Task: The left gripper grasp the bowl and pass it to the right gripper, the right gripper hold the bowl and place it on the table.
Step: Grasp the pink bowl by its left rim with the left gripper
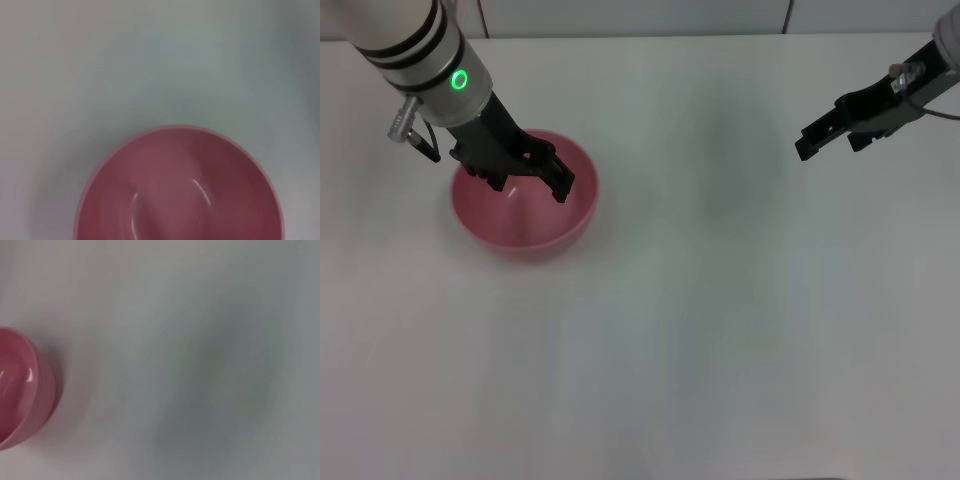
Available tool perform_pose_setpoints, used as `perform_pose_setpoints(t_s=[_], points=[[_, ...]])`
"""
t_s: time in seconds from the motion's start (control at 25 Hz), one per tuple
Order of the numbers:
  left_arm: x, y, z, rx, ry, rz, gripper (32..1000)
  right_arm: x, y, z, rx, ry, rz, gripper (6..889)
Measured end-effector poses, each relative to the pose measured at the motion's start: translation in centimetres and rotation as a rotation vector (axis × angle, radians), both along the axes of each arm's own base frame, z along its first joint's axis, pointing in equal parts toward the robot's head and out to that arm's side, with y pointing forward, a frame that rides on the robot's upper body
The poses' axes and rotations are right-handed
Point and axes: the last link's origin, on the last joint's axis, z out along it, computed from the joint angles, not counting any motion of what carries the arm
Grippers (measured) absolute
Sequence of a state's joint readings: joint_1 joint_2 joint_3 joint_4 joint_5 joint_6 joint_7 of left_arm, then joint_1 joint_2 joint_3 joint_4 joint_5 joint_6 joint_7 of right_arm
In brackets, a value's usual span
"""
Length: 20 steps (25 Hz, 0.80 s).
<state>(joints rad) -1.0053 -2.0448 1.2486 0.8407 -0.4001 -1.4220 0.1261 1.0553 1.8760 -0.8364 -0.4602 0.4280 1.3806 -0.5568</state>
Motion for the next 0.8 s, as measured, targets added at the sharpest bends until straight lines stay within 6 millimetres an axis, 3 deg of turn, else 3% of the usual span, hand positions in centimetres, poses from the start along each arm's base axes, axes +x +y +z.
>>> perform_pose_setpoints(t_s=[0.8], points=[[-0.48,0.37,0.61,0.018,0.031,-0.009,862,0.13,-0.05,-0.02,-0.002,-0.006,0.000,852]])
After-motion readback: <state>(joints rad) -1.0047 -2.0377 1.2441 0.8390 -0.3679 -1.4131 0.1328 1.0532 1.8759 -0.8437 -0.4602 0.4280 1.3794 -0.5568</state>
